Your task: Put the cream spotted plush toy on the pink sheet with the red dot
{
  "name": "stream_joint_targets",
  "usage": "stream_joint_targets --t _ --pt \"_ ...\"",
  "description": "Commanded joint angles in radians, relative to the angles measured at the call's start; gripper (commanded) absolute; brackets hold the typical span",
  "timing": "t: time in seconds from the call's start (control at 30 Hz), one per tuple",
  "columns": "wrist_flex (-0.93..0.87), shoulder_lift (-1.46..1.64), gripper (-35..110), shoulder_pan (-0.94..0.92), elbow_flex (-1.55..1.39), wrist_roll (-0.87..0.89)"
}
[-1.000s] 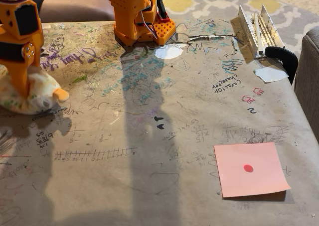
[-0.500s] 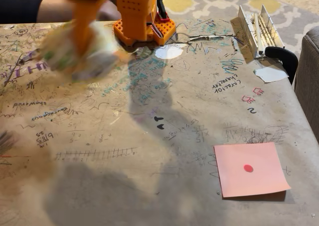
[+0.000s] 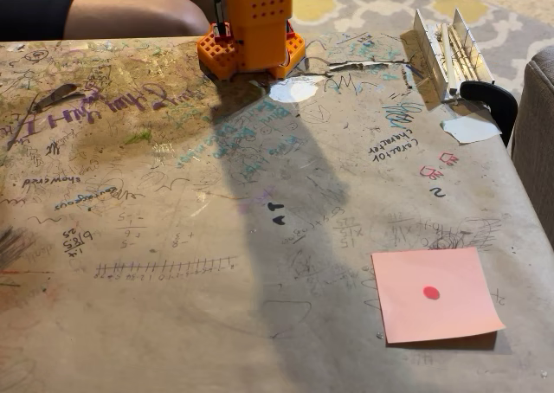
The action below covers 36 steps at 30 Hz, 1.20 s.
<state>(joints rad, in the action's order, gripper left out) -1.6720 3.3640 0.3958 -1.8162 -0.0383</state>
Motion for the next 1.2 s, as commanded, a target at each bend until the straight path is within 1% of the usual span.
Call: stream_joint_targets --t 0.0,0.17,0.23,0.3,0.33,0.37,0.4,0.43,0.47,0.5,0.53,0.57,0.63,0.7,0.77,0.9,1.03,1.1,1.17 --pt "-0.009 -0.02 0 0.049 0.098 -0.012" --pt "0.104 -0.012 0 0.023 -0.087 -0.032" --pt "0.218 -0.066 0 0.003 -0.192 -0.032" --pt "0.423 -0.249 0 -0.023 -0.284 -0.021" --pt "0.538 -0.425 0 -0.031 -0.279 -0.003" --pt "0.609 -0.669 0 -0.031 -0.198 0.009" --pt "0.609 -0.943 0 -0.04 -0.029 0.041" --pt "0.52 -1.198 0 -0.04 0.189 0.051" --pt "0.359 -1.404 9 -0.035 0.425 0.048" --pt "0.195 -1.523 32 -0.011 0.588 -0.009" --pt "0.12 -1.517 43 0.0 0.591 -0.049" --pt "0.146 -1.393 44 -0.002 0.442 -0.083" --pt "0.328 -1.017 45 -0.028 0.018 -0.163" --pt "0.316 -0.73 43 -0.043 -0.193 -0.253" --pt "0.308 -0.535 42 -0.08 -0.313 -0.299" --pt "0.21 -0.419 41 -0.135 -0.359 -0.321" --pt "0.21 -0.238 37 -0.164 -0.523 -0.35" --pt "0.224 -0.17 30 -0.198 -0.614 -0.345" --pt "0.291 -0.147 15 -0.242 -0.712 -0.33"
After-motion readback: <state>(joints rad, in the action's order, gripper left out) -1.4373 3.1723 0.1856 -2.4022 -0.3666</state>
